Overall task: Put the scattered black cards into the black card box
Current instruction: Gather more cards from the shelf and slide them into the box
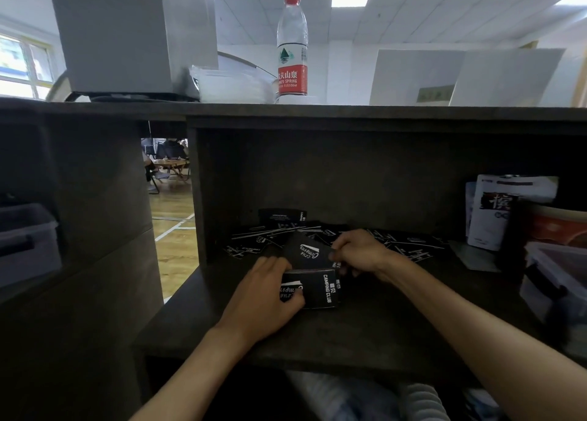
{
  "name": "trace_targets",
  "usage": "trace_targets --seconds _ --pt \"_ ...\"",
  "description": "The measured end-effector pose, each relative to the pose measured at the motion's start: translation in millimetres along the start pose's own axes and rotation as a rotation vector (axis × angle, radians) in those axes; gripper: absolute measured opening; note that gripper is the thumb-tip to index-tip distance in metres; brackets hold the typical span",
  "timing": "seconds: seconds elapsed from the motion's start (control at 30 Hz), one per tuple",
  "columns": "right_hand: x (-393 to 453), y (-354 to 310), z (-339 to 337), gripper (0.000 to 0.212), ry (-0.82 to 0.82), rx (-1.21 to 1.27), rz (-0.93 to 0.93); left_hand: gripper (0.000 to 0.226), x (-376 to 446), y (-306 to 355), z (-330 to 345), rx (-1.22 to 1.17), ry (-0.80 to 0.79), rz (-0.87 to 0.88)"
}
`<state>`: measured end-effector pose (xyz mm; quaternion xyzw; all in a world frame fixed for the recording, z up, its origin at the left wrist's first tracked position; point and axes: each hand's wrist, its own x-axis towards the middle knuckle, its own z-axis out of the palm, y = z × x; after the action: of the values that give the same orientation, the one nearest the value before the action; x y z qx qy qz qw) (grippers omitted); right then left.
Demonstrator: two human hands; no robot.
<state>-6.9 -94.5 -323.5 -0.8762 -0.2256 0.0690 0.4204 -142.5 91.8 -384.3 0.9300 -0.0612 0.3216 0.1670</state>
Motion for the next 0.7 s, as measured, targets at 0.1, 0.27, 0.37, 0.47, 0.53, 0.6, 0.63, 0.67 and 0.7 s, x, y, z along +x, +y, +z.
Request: trace_targets --seconds 0.1,0.27,0.37,0.47,0.53,0.6,0.63,0.67,0.7 --pt "-15.9 -4.2 -8.2 0.006 0.017 -0.112 -0.133 0.035 -0.6 -1.0 0.3 0.018 0.012 0.03" --pt "-48.0 -7.8 2.3 0.032 -0.148 -0.001 -0.165 0.038 -1.3 1.1 -1.6 0.046 -0.037 -0.003" --pt "-64.1 -5.3 18.8 0.03 -0.115 0.218 -0.091 0.045 -0.8 2.9 -3.4 -0.05 -0.053 -0.03" --pt "-74.6 -8.0 47.0 0.025 0.028 0.378 -0.033 0.058 0.1 3.0 -0.5 0.004 -0.092 0.001" --pt "-74.5 -14.8 66.7 0.02 0.153 0.446 0.043 0.048 1.1 3.8 -1.0 0.043 -0.084 0.013" --pt "-71.2 -23.7 79.2 0.018 0.215 0.509 0.091 0.04 1.9 5.2 -3.9 0.08 -0.067 0.002" --pt "-69.5 -26.9 83.0 0.018 0.22 0.529 0.099 0.038 2.2 5.5 -5.3 0.107 -0.062 -0.009" --pt "-67.1 -28.5 85.2 0.018 0.215 0.54 0.094 0.036 2.5 5.2 -5.6 0.129 -0.062 -0.021" --pt "-64.8 -28.9 85.3 0.018 0.199 0.553 0.085 0.034 2.7 4.4 -5.2 0.142 -0.066 -0.031"
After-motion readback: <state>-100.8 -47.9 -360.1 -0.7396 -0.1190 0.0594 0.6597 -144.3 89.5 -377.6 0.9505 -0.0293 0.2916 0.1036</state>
